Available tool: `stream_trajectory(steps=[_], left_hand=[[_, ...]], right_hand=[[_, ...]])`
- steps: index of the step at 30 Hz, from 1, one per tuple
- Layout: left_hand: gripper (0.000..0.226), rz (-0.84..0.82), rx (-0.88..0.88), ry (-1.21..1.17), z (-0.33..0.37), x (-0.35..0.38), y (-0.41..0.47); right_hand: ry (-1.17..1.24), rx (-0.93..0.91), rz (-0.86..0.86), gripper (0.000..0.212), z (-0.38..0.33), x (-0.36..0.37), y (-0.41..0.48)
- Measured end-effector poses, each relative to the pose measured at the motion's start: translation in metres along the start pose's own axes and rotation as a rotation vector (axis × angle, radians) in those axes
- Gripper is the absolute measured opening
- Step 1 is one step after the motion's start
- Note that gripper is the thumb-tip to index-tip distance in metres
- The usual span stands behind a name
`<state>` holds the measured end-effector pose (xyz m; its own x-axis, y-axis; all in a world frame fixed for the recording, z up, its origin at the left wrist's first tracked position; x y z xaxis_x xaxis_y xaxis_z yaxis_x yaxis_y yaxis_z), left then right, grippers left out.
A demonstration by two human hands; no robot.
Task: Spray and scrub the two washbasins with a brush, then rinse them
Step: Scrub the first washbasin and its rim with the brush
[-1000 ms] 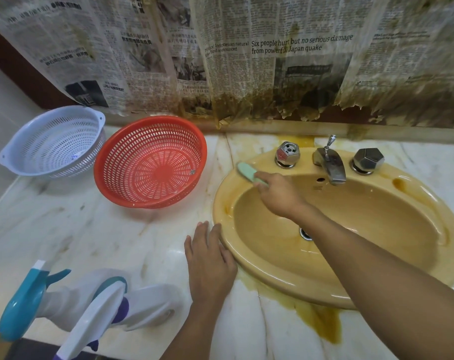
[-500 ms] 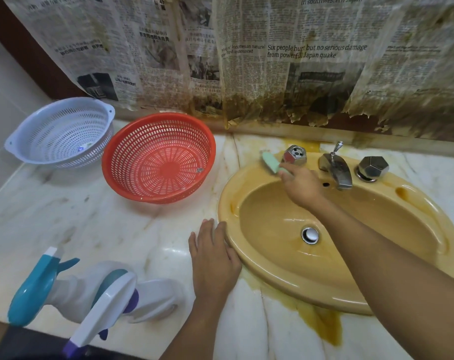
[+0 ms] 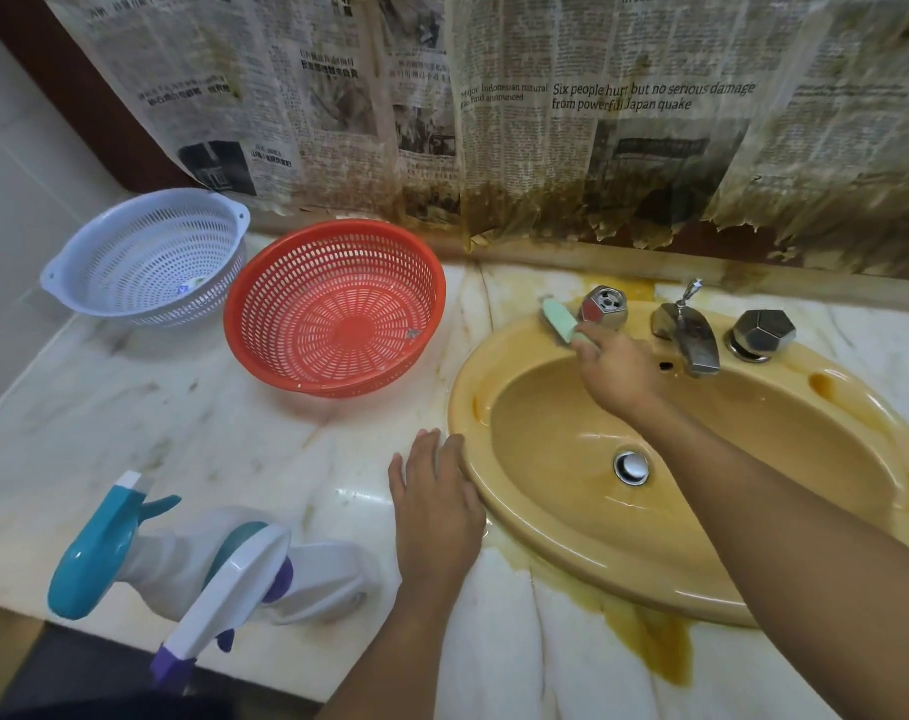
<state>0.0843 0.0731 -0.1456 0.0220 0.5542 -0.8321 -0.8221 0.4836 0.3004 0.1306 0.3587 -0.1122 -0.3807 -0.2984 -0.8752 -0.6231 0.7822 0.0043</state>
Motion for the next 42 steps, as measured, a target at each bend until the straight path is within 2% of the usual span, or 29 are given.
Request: stream_trajectory(steps=[3, 6, 8, 10, 13, 17, 22, 26, 34, 39, 42], left_hand=[[0.045, 0.008, -0.003, -0.001, -0.001, 0.000, 0.001], [0.044, -0.017, -0.025, -0.026, -0.006, 0.005, 0.000], [0.043, -0.057, -0.038, -0.065, -0.011, 0.008, 0.001], [0.044, -0.130, -0.052, -0.107, -0.015, 0.009, 0.001], [0.052, -0.197, -0.010, 0.002, -0.023, 0.006, -0.007], [0.049, -0.148, 0.019, 0.120, -0.034, -0.001, -0.025], [0.050, -0.104, 0.034, 0.170, -0.033, 0.000, -0.030], [0.052, -0.106, 0.013, 0.169, -0.033, -0.003, -0.029], [0.052, -0.112, 0.005, 0.194, -0.035, -0.001, -0.029], [0.051, -0.103, -0.003, 0.194, -0.035, -0.003, -0.028], [0.050, -0.080, 0.004, 0.183, -0.034, -0.004, -0.029]], right_hand=[[0.039, 0.019, -0.011, 0.034, 0.002, 0.005, -0.006], [0.124, -0.090, -0.156, 0.033, -0.023, 0.021, -0.023], [0.090, -0.147, -0.202, 0.034, -0.032, 0.021, -0.028], [0.008, -0.098, -0.133, 0.034, -0.025, 0.006, -0.015], [-0.102, 0.045, -0.023, 0.031, -0.009, -0.014, -0.007], [-0.183, 0.005, -0.038, 0.032, -0.031, 0.004, -0.041], [-0.078, 0.088, -0.004, 0.035, -0.019, -0.001, -0.026], [-0.076, 0.083, -0.042, 0.031, -0.015, -0.005, 0.003], [-0.118, 0.122, 0.030, 0.034, -0.001, -0.001, -0.034], [0.103, 0.082, -0.073, 0.033, -0.017, 0.012, 0.014], [0.174, -0.071, -0.191, 0.031, -0.041, 0.025, -0.016]])
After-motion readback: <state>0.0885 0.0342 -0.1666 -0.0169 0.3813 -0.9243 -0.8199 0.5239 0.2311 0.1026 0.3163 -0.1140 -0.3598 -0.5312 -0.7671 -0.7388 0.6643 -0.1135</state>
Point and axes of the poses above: each hand's wrist, its own y-axis towards the middle knuckle, its own x-axis out of the palm, z = x × y, the point moved 10 cm from there along y, towards the middle knuckle, and after that the axes turned 7 degrees about z, right-handed, at the moved point
